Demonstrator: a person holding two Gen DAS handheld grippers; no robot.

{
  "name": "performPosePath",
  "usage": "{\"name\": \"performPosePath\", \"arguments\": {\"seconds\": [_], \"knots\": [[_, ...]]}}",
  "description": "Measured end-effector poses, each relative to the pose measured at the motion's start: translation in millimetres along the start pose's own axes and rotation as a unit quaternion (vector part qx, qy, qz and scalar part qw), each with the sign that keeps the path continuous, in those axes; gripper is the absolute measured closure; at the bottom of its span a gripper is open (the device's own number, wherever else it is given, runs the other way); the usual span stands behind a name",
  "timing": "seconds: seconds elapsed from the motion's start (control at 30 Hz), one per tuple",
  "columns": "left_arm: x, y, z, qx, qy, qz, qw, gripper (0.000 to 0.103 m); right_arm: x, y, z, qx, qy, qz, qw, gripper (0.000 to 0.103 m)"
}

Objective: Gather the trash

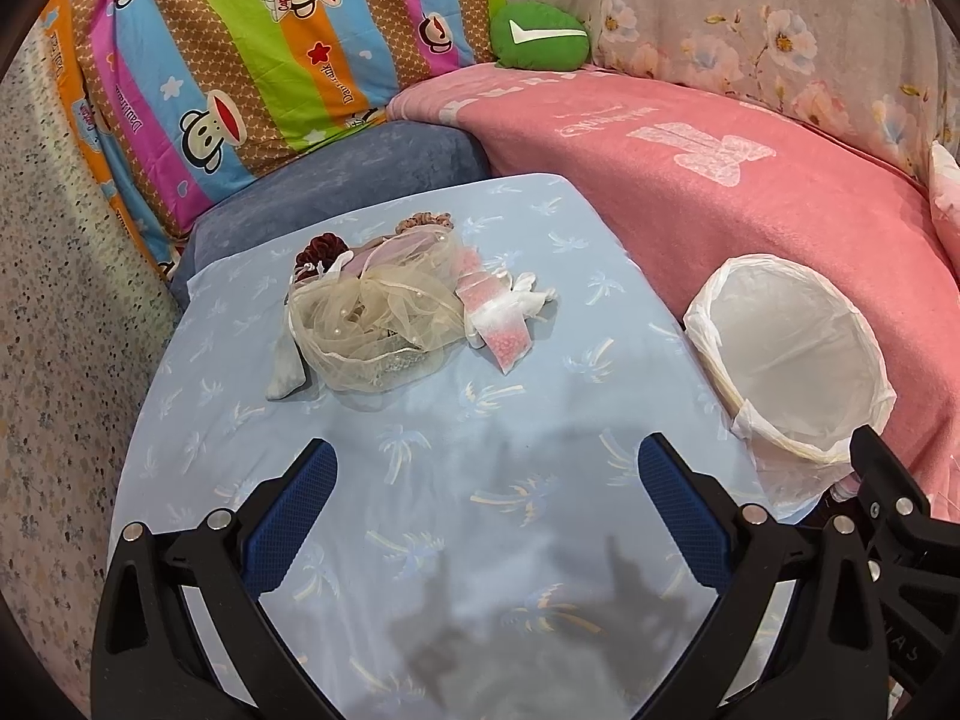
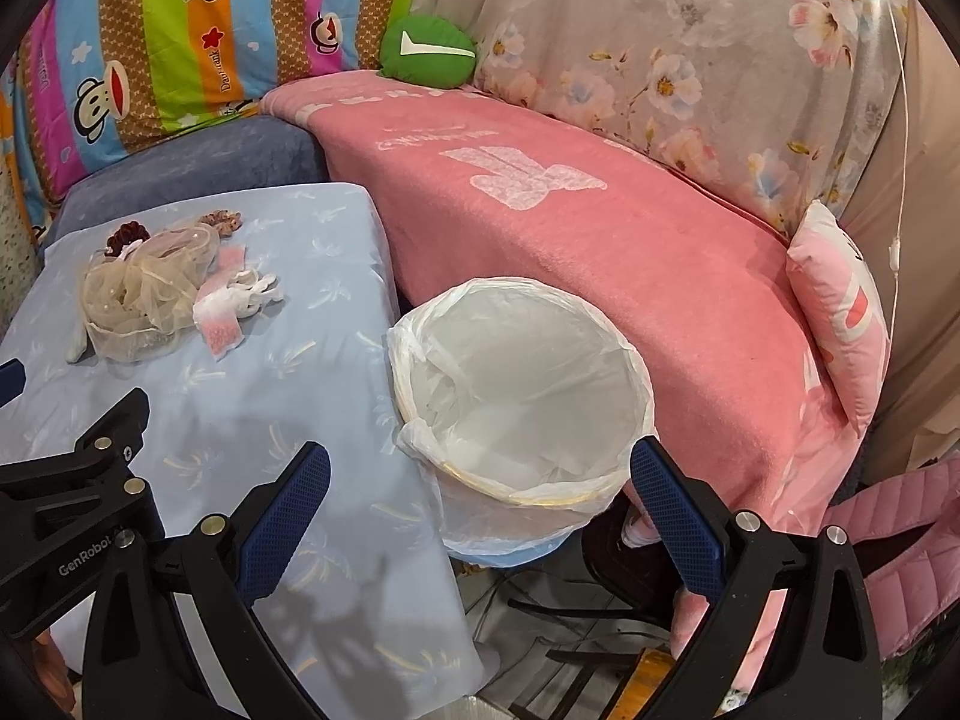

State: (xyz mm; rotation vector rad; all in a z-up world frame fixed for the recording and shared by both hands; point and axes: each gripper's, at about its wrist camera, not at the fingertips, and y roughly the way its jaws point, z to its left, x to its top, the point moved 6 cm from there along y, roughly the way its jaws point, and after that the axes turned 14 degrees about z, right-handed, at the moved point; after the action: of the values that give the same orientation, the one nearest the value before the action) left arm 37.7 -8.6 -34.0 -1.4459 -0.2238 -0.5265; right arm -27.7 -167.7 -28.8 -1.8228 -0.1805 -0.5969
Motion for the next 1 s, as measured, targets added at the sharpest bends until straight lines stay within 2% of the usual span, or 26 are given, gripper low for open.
{"name": "performPosePath", "arguments": {"seconds": [1.0], "knots": [[-1.8, -1.6, -2.4, -0.007, 0.002, -0.006, 1.0, 0.007, 0.7, 1.0, -0.4, -0.002, 0.0, -0.001, 1.0, 0.006]]}}
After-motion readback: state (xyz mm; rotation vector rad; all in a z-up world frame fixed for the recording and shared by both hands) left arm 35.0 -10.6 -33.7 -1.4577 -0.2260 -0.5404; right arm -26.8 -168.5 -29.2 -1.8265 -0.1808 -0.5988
